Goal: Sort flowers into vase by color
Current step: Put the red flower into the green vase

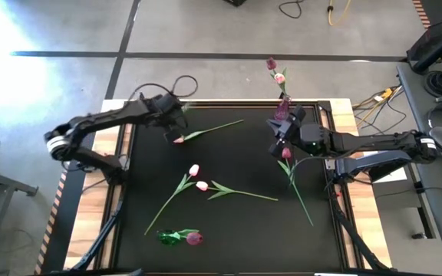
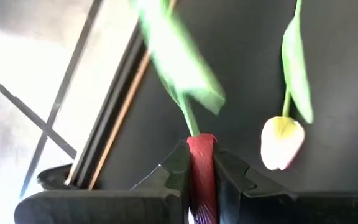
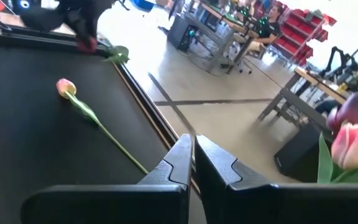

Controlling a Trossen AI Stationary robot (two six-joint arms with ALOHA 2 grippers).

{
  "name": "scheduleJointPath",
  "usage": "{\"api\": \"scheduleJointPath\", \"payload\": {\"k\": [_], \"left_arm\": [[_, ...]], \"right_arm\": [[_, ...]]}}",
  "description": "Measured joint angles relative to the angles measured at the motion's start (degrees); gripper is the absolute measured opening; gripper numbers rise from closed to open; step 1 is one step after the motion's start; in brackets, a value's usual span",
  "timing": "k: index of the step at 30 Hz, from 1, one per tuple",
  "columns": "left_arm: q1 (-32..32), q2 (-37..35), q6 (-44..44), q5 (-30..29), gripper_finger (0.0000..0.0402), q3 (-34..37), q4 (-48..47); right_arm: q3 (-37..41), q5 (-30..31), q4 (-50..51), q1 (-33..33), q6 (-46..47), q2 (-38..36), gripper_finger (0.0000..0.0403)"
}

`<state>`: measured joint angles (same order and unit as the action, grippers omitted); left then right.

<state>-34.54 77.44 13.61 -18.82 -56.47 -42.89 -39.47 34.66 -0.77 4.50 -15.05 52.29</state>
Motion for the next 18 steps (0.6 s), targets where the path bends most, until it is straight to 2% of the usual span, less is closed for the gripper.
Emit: {"api": "scheduleJointPath", "payload": {"k": [3,6,10,13,18], "left_arm": [[0.0,-4.5,-2.9,1.3,0.0026,-2.3,-4.1],[0.0,-8.6,-5.8,5.2,0.0026,-4.6,-6.3],[0.0,-12.7,-10.0,17.2,0.0026,-6.6,-7.4],[0.1,-14.5,-13.2,27.1,0.0026,-7.4,-7.2],[1.2,-15.4,-17.0,33.6,0.0026,-7.3,-5.8]], "right_arm": [[-0.5,0.0,-0.5,-1.4,-1.3,0.1,0.0013],[-0.6,0.0,-2.3,-3.0,-3.8,0.3,0.0013],[-0.6,0.1,-5.3,-5.2,-9.1,2.7,0.0013],[-0.6,2.8,-9.2,-6.9,-14.8,6.4,0.0023],[-0.6,7.5,-19.8,-9.4,-27.3,15.0,0.0078]]}}
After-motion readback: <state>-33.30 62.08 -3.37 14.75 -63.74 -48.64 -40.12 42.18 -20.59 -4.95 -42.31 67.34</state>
